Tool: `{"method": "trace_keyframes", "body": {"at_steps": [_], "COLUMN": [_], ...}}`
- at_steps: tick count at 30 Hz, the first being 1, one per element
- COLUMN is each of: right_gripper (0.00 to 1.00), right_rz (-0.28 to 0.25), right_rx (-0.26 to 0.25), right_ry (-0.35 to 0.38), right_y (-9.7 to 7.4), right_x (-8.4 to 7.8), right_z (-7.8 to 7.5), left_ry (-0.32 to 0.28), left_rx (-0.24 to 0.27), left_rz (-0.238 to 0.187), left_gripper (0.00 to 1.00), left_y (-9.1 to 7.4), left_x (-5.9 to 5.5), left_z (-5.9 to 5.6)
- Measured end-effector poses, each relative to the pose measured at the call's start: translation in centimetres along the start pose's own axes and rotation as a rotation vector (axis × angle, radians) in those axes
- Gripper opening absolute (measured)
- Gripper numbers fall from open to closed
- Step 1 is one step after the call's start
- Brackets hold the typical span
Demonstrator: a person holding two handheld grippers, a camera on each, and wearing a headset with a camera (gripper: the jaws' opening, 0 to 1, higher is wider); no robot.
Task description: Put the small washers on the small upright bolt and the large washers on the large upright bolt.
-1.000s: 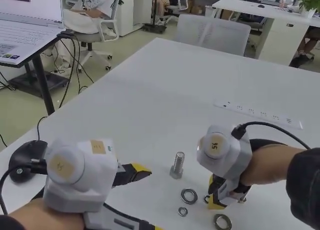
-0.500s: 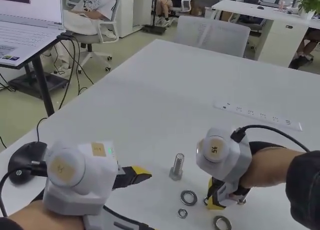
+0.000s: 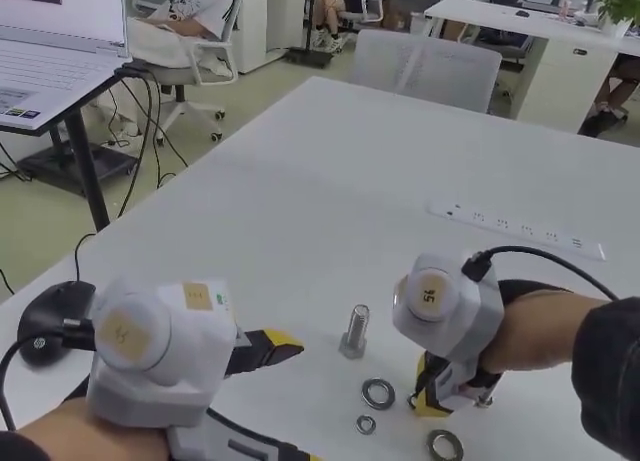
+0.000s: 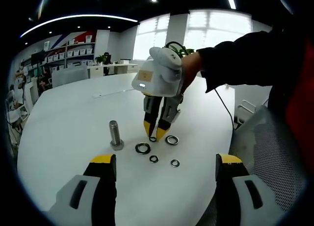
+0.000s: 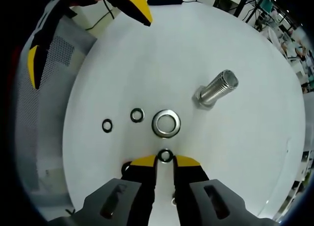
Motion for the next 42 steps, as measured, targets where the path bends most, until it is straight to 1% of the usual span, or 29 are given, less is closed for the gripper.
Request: {"method": "trace_keyframes", "body": {"at_steps": [10,18,29,34,37,42], "right_gripper": [0.14,0.14,0.14,0.14,0.14,0.14], "right_rz": [-0.001,-0.004,-0.008,-0.033,-0.050,-0.062], "right_rx": [-0.006,-0.009,-0.039,-0.042,-0.034,-0.047], "right_ry": [0.008,0.023,0.036,0.054,0.065,0.073], "right_y": [-0.5,-1.5,-3.1,-4.1,-4.8,-6.1], "right_x": [-0.3,-0.9,-1.8,-1.9,-2.0,-2.6], "right_z": [-0.1,0.2,0.7,0.9,1.3,1.8], "left_ry": [-0.001,0.002,0.006,0.008,0.008,0.009], "left_rx": [-0.001,-0.004,-0.011,-0.014,-0.015,-0.017], "left_rz": [0.001,0.003,0.005,0.005,0.003,0.003], "left_gripper": [0.83,0.83,0.83,0.83,0.83,0.83], "left_y": [0.0,0.1,0.2,0.2,0.1,0.1], "left_x": [-0.1,-0.2,-0.2,-0.2,-0.1,-0.2], "left_z": [-0.1,-0.3,-0.4,-0.4,-0.4,-0.4]}}
Point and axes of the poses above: the centre of the closed fingertips' face, and the gripper's own axes: y roughly forward along the fingers, z roughly to its left, x roughly out of its top, the point moved 8 cm from there along -y, roughly backward along the fingers, and after that the axes turned 2 degrees about z, right-handed, at the moved point
